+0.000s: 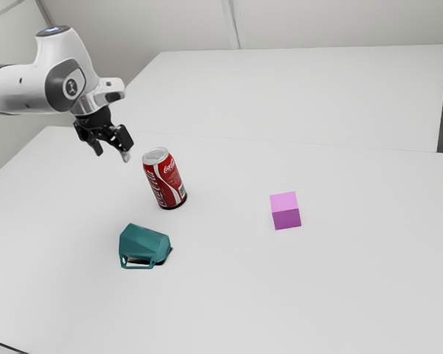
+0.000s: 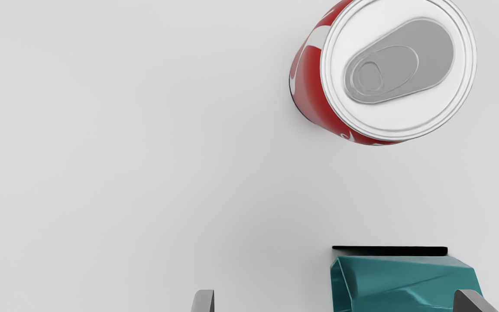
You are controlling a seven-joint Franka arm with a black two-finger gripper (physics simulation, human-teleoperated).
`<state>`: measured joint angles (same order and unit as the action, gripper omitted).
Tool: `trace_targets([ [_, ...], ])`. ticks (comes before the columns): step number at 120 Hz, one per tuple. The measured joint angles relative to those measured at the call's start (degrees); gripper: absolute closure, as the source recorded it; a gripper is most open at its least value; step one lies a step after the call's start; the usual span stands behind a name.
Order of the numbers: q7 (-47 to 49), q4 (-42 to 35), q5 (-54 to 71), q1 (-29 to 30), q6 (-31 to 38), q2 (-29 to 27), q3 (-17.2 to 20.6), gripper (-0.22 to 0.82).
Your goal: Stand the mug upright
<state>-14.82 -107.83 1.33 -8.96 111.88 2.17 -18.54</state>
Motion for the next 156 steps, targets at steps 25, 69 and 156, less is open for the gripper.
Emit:
trace_targets([
  [25, -0.38, -4.90, -4.30, 3.08, 0.80, -1.02, 1.40, 0.00],
  [69, -10.02, -11.53, -23.67, 11.90, -2.12, 1.61, -1.29, 0.00],
  [156, -27.41, -13.65, -41.91, 10.24, -9.45, 8.93, -7.52, 0.00],
])
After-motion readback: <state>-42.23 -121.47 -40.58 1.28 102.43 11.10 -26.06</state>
